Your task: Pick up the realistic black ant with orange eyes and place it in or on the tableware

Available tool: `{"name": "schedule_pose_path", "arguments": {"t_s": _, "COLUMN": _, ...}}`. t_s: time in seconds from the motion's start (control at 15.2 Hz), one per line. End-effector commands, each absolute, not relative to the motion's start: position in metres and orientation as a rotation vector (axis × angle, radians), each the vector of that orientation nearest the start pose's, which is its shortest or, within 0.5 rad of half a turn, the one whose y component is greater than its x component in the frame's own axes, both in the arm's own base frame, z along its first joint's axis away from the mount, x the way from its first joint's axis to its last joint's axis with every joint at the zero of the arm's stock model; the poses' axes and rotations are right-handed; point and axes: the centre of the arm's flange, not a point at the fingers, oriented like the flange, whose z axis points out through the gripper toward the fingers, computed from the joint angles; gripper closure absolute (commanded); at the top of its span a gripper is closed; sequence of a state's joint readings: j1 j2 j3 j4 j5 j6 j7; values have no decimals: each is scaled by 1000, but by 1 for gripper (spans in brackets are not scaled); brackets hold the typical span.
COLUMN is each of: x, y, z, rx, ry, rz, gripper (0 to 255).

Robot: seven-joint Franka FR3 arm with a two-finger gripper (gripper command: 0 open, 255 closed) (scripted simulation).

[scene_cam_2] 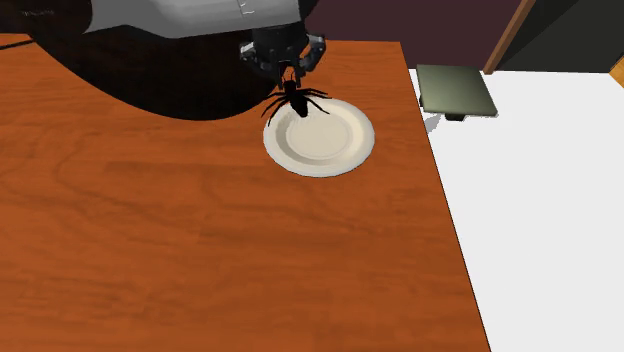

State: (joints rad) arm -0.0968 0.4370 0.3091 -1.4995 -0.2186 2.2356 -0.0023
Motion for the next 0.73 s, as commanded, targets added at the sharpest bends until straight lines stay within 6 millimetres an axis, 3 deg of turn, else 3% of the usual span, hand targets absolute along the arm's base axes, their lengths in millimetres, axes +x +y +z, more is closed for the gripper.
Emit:
{"name": "schedule_pose_path", "arguments": {"t_s": 0.0, "x": 722, "y": 87, "z": 463, "rx": -3104, "ry": -429, "rz": -516, "gripper": 255}}
{"name": "schedule_pose_path", "arguments": {"t_s": 0.13, "x": 737, "y": 70, "z": 465, "rx": -3104, "ry": -429, "rz": -516, "gripper": 255}}
{"name": "schedule_pose_path", "arguments": {"t_s": 0.66, "x": 737, "y": 70, "z": 422, "rx": -3104, "ry": -429, "rz": -516, "gripper": 255}}
